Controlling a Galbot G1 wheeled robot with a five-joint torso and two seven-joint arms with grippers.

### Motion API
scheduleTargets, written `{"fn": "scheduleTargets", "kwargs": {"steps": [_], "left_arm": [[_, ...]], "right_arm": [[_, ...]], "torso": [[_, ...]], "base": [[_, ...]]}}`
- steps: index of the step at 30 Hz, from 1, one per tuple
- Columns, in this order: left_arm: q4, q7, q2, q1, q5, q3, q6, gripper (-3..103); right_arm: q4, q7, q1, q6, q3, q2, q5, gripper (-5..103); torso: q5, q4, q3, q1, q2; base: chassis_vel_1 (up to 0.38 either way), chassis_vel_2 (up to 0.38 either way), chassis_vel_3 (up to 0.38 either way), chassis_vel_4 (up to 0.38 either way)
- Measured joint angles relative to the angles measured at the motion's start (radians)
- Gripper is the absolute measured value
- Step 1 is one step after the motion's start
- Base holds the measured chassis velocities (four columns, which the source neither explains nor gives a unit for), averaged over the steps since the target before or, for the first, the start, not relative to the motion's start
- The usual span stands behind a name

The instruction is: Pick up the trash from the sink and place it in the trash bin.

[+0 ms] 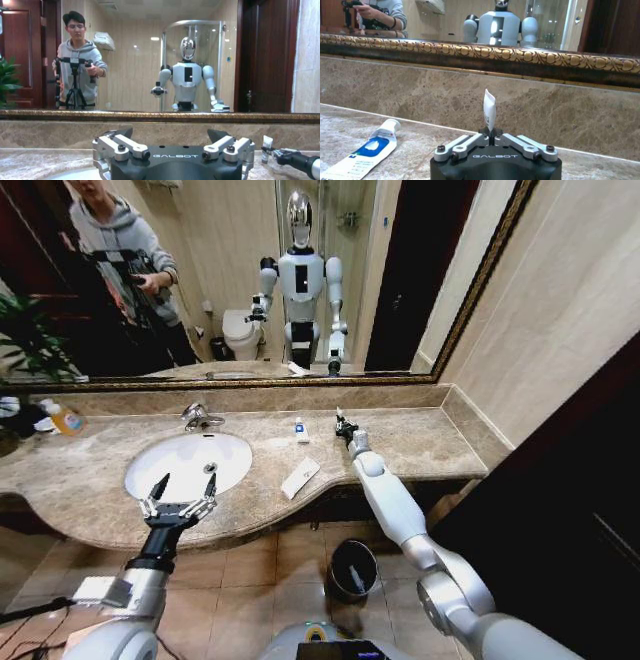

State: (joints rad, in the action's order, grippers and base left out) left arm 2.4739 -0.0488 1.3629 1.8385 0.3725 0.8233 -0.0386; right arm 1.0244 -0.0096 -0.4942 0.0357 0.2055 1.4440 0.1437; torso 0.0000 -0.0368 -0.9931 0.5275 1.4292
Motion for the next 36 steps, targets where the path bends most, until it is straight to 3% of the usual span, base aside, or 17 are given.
{"fn": "scheduleTargets", "kwargs": {"steps": [10, 18, 28, 31, 36], "left_arm": [[0.0, 0.0, 0.0, 0.0, 0.0, 0.0, 0.0, 100], [0.0, 0.0, 0.0, 0.0, 0.0, 0.0, 0.0, 100], [0.0, -0.001, 0.0, 0.0, 0.0, 0.0, 0.0, 100], [0.0, 0.0, 0.0, 0.0, 0.0, 0.0, 0.0, 100], [0.0, 0.0, 0.0, 0.0, 0.0, 0.0, 0.0, 100]], "right_arm": [[0.092, 0.009, -0.03, -0.03, -0.006, -0.023, 0.028, 1], [0.329, 0.01, -0.155, -0.063, 0.001, -0.125, 0.091, 1], [0.655, -0.006, -0.521, -0.021, 0.131, -0.281, 0.15, 1], [0.719, -0.015, -0.597, 0.002, 0.16, -0.296, 0.152, 1], [0.892, -0.024, -0.855, 0.043, 0.231, -0.288, 0.119, 1]], "torso": [[0.0001, -0.0001, 0.0, 0.0, 0.0], [0.0003, -0.0001, 0.0, 0.0, 0.0], [0.0004, 0.0003, 0.0, 0.0, 0.0], [0.0001, 0.0, 0.0, 0.0, 0.0], [0.0002, 0.0004, 0.0, 0.0, 0.0]], "base": [[0.0, 0.0, 0.0, 0.0], [0.0, 0.0, 0.0, 0.0], [0.0, 0.0, 0.0, 0.0], [0.0, 0.0, 0.0, 0.0], [0.0, 0.0, 0.0, 0.0]]}}
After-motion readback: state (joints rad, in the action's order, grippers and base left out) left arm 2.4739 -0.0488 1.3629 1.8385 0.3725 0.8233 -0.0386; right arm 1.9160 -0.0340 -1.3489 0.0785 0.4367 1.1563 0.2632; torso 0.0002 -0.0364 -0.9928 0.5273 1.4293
